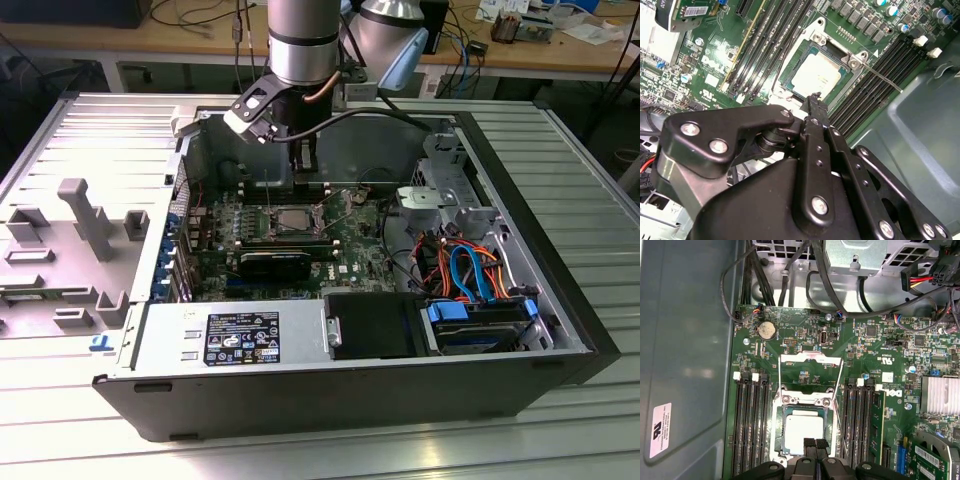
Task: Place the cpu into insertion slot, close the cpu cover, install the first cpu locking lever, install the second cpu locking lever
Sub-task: 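Close the cpu cover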
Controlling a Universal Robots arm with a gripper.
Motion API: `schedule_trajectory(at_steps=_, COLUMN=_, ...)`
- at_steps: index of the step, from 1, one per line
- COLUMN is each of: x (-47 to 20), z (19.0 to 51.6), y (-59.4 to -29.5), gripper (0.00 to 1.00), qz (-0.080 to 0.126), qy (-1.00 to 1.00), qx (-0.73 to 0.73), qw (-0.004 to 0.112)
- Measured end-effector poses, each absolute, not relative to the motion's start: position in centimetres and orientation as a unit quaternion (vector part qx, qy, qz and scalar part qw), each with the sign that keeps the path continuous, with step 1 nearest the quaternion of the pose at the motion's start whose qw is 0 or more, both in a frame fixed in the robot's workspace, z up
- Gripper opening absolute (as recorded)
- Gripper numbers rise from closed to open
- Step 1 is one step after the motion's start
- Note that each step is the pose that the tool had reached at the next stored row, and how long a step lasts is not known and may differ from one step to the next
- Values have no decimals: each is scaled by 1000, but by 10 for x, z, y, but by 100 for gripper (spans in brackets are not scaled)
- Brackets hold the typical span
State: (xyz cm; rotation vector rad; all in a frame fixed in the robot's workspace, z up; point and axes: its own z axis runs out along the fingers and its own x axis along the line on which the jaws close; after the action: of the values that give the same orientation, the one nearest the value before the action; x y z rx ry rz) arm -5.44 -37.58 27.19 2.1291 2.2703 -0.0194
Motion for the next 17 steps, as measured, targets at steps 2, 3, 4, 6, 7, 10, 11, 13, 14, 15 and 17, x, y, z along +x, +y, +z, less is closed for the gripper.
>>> schedule_trajectory(at_steps=2, x=-54, z=272, y=-376, gripper=11, qz=-6, qy=729, qx=684, qw=15)
schedule_trajectory(at_steps=3, x=-54, z=272, y=-376, gripper=11, qz=-6, qy=729, qx=684, qw=15)
schedule_trajectory(at_steps=4, x=-54, z=272, y=-376, gripper=11, qz=-6, qy=729, qx=684, qw=15)
schedule_trajectory(at_steps=6, x=-54, z=272, y=-376, gripper=11, qz=-6, qy=729, qx=684, qw=15)
schedule_trajectory(at_steps=7, x=-53, z=272, y=-376, gripper=11, qz=-6, qy=729, qx=684, qw=15)
schedule_trajectory(at_steps=10, x=-50, z=272, y=-376, gripper=11, qz=-6, qy=729, qx=684, qw=15)
schedule_trajectory(at_steps=11, x=-50, z=272, y=-376, gripper=11, qz=-6, qy=729, qx=684, qw=15)
schedule_trajectory(at_steps=13, x=-49, z=271, y=-376, gripper=11, qz=-6, qy=729, qx=684, qw=15)
schedule_trajectory(at_steps=14, x=-49, z=271, y=-376, gripper=11, qz=-6, qy=729, qx=684, qw=15)
schedule_trajectory(at_steps=15, x=-49, z=271, y=-376, gripper=11, qz=-6, qy=729, qx=684, qw=15)
schedule_trajectory(at_steps=17, x=-42, z=271, y=-376, gripper=11, qz=-6, qy=729, qx=684, qw=15)
